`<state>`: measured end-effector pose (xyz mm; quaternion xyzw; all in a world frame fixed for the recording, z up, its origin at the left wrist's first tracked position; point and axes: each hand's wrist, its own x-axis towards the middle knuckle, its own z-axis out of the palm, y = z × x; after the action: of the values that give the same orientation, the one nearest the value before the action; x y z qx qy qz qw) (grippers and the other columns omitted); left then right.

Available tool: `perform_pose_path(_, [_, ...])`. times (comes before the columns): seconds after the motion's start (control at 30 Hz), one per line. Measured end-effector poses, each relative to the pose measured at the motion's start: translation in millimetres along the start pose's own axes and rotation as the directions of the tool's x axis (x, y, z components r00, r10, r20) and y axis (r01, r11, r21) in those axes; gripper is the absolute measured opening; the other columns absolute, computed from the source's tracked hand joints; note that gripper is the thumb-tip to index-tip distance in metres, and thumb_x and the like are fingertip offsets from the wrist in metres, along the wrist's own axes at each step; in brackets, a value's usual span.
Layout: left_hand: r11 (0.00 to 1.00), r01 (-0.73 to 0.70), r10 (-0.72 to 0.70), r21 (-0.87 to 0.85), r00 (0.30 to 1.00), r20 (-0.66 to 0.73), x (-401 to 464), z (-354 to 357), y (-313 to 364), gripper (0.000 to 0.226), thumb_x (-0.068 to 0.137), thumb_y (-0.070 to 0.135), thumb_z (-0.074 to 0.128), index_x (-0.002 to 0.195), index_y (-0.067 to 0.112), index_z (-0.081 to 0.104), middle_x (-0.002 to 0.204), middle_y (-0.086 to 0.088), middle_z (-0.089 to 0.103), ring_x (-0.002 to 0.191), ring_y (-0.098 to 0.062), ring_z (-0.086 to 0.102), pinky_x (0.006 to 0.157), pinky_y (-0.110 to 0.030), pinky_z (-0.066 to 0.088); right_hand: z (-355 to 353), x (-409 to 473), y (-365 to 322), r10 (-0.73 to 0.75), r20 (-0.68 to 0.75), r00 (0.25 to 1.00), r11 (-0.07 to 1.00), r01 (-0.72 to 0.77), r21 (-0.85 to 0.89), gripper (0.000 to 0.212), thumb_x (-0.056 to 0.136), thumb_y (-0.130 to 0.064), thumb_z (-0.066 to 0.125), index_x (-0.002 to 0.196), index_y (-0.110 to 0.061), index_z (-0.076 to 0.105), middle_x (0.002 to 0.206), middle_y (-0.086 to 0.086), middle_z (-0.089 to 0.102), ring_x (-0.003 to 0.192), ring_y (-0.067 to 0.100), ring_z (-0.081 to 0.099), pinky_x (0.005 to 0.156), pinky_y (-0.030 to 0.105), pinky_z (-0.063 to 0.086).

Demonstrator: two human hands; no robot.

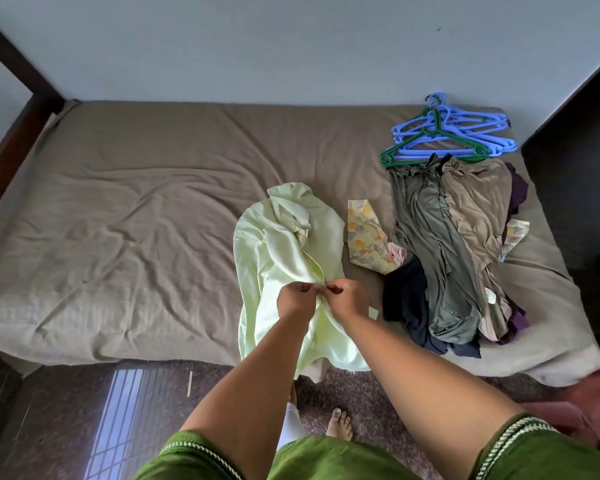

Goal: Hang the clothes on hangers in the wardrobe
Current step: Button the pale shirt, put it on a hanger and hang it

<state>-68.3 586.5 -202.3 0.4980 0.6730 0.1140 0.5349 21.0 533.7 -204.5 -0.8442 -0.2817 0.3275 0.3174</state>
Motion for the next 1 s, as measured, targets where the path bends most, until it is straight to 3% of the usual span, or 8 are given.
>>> perform_pose_path(0.23, [0.999, 0.005, -0.005, 0.034, 1.0, 0.008, 0, 0, 2, 0.016, 0.086, 0.029, 0.069, 0.095, 0.016, 0.074, 0.088, -0.003, 0.072, 0.08, -0.019, 0.062, 0.074, -0.026, 0.049, -1, 1, 0, 0.034, 0.028, 0.999, 0.993, -0.037, 0.115, 0.024, 0.082, -0.026, 0.076, 0.097, -0.008, 0.076, 0.091, 0.007, 0.074, 0.086, 0.018, 0.068, 0.073, 0.023, 0.049])
perform_pose_path(0.4, [0.998, 0.036, -0.038, 0.049, 0.998, 0.041, 3, -4, 4, 0.011, 0.087, 0.029, 0.069, 0.087, 0.019, 0.072, 0.072, 0.0, 0.065, 0.062, -0.017, 0.056, 0.063, -0.024, 0.046, 0, 2, 3, 0.087, 0.105, 0.991, 0.973, -0.107, 0.203, 0.017, 0.084, -0.015, 0.071, 0.1, -0.013, 0.076, 0.09, 0.002, 0.073, 0.081, 0.012, 0.063, 0.074, 0.02, 0.046])
perform_pose_path(0.5, [0.996, 0.045, -0.05, 0.079, 0.997, 0.057, 5, -8, 6, 0.01, 0.087, 0.029, 0.069, 0.084, 0.02, 0.07, 0.07, -0.002, 0.064, 0.059, -0.02, 0.056, 0.058, -0.025, 0.047, 0, 5, 1, 0.086, 0.162, 0.983, 0.971, -0.119, 0.208, 0.022, 0.084, -0.007, 0.063, 0.088, -0.023, 0.078, 0.068, -0.005, 0.069, 0.068, 0.014, 0.062, 0.067, 0.025, 0.049])
perform_pose_path(0.57, [0.996, 0.046, -0.051, 0.076, 0.996, 0.068, 5, -10, 10, 0.01, 0.086, 0.027, 0.069, 0.084, 0.018, 0.07, 0.073, -0.003, 0.064, 0.065, -0.022, 0.057, 0.064, -0.027, 0.049, 0, 8, -1, 0.11, 0.175, 0.978, 0.962, -0.149, 0.23, 0.025, 0.083, -0.005, 0.067, 0.076, -0.028, 0.075, 0.066, -0.001, 0.07, 0.066, 0.018, 0.065, 0.069, 0.031, 0.055])
perform_pose_path(0.67, [0.997, 0.065, -0.07, 0.049, 0.992, 0.104, 4, -12, 17, 0.021, 0.084, 0.027, 0.064, 0.084, 0.007, 0.072, 0.076, -0.006, 0.064, 0.071, -0.025, 0.056, 0.065, -0.028, 0.046, -2, 12, -3, 0.133, 0.19, 0.973, 0.941, -0.184, 0.284, 0.025, 0.08, -0.002, 0.073, 0.068, -0.024, 0.071, 0.071, 0.01, 0.071, 0.067, 0.022, 0.065, 0.079, 0.041, 0.057])
perform_pose_path(0.8, [0.994, 0.06, -0.071, 0.087, 0.989, 0.131, 6, -14, 22, 0.033, 0.086, 0.038, 0.066, 0.062, 0.015, 0.063, 0.062, -0.003, 0.056, 0.061, -0.023, 0.052, 0.053, -0.029, 0.043, 0, 18, -4, 0.132, 0.175, 0.976, 0.952, -0.174, 0.253, 0.013, 0.074, -0.006, 0.08, 0.072, -0.016, 0.073, 0.075, 0.009, 0.073, 0.072, 0.02, 0.07, 0.077, 0.034, 0.058])
perform_pose_path(0.93, [0.996, 0.078, -0.084, 0.054, 0.989, 0.123, 17, -17, 20, 0.026, 0.087, 0.02, 0.066, 0.062, 0.018, 0.059, 0.081, -0.008, 0.063, 0.079, -0.026, 0.058, 0.079, -0.034, 0.051, 1, 19, -9, 0.168, 0.228, 0.959, 0.908, -0.241, 0.344, 0.017, 0.072, 0.004, 0.078, 0.071, -0.01, 0.07, 0.075, 0.012, 0.071, 0.075, 0.024, 0.07, 0.074, 0.029, 0.058])
perform_pose_path(1.0, [0.998, 0.057, -0.061, 0.033, 0.989, 0.138, 21, -18, 18, 0.019, 0.089, 0.019, 0.067, 0.071, 0.016, 0.063, 0.083, -0.007, 0.064, 0.081, -0.023, 0.058, 0.078, -0.031, 0.049, 0, 20, -12, 0.212, 0.274, 0.938, 0.866, -0.31, 0.392, 0.016, 0.075, 0.007, 0.076, 0.073, -0.006, 0.067, 0.073, 0.01, 0.068, 0.069, 0.017, 0.066, 0.064, 0.019, 0.054])
